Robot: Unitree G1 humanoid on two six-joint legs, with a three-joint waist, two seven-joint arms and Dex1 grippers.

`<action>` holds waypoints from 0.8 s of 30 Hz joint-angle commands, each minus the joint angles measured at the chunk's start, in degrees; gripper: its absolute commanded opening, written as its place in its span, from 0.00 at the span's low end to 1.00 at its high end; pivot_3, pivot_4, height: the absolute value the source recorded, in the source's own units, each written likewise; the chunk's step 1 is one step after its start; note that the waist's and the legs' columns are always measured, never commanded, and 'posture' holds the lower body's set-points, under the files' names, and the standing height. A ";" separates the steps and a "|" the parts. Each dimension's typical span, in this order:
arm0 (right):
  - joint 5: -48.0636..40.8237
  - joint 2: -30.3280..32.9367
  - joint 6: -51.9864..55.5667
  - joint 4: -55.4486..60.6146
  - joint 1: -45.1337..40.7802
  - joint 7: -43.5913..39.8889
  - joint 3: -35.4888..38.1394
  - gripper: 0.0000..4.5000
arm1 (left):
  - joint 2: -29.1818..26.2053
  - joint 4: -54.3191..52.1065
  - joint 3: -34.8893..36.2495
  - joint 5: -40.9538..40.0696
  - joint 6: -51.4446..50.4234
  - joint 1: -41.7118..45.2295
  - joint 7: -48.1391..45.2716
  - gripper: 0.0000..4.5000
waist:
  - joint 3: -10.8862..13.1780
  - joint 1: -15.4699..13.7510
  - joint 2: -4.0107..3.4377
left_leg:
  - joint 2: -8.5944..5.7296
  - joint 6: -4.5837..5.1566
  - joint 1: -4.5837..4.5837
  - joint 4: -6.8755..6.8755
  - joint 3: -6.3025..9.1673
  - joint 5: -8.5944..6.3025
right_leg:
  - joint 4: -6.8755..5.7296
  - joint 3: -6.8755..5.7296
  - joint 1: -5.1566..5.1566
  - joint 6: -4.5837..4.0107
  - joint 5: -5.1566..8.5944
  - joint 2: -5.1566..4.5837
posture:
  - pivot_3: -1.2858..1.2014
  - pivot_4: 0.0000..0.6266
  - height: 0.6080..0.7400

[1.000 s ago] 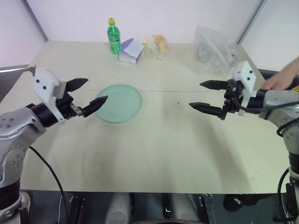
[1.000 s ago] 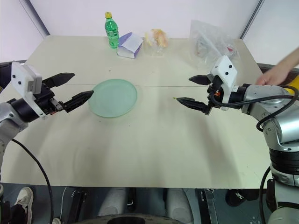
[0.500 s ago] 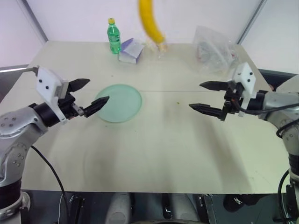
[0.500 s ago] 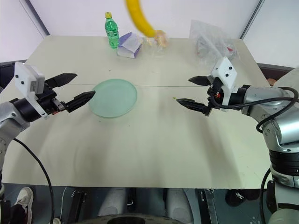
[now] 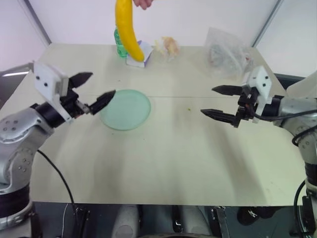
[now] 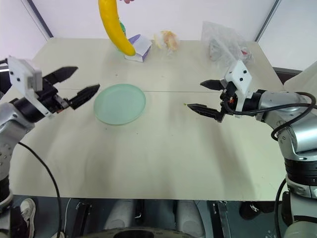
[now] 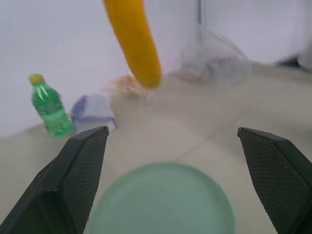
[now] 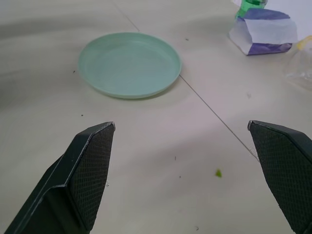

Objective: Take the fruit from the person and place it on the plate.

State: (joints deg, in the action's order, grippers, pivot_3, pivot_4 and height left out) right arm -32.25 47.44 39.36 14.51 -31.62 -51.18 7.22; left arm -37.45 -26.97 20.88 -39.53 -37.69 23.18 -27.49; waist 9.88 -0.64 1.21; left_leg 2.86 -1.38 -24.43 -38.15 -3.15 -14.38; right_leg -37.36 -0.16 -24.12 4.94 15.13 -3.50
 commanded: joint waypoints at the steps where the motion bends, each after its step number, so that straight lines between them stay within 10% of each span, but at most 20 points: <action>1: -0.68 -3.27 -0.67 0.20 -5.04 4.36 1.43 1.00 | 3.26 1.13 -1.82 1.69 3.31 5.18 4.45 0.99 | 0.00 0.01 -0.01 | 0.00 0.00 -0.01 0.00 0.01 0.00 | 0.00 0.00 0.00 0.00 0.00 0.00 | 0.52 0.24 0.93; 24: -0.40 -10.91 0.71 2.34 -9.40 11.56 -0.18 1.00 | 17.53 36.39 -7.00 7.27 16.31 29.07 0.14 0.99 | -0.01 0.09 -0.01 | -0.02 -0.01 -0.03 0.01 -0.01 0.01 | -0.02 -0.03 -0.02 0.02 -0.01 0.00 | 0.52 0.24 0.93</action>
State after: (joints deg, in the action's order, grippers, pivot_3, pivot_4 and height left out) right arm -32.28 36.10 40.69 14.59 -40.74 -39.85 5.90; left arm -19.70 8.95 13.14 -31.98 -23.11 50.36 -26.23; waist 9.87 -0.56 1.19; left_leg 2.83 -1.39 -24.46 -38.14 -3.16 -14.37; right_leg -37.37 -0.19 -24.15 4.96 15.12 -3.50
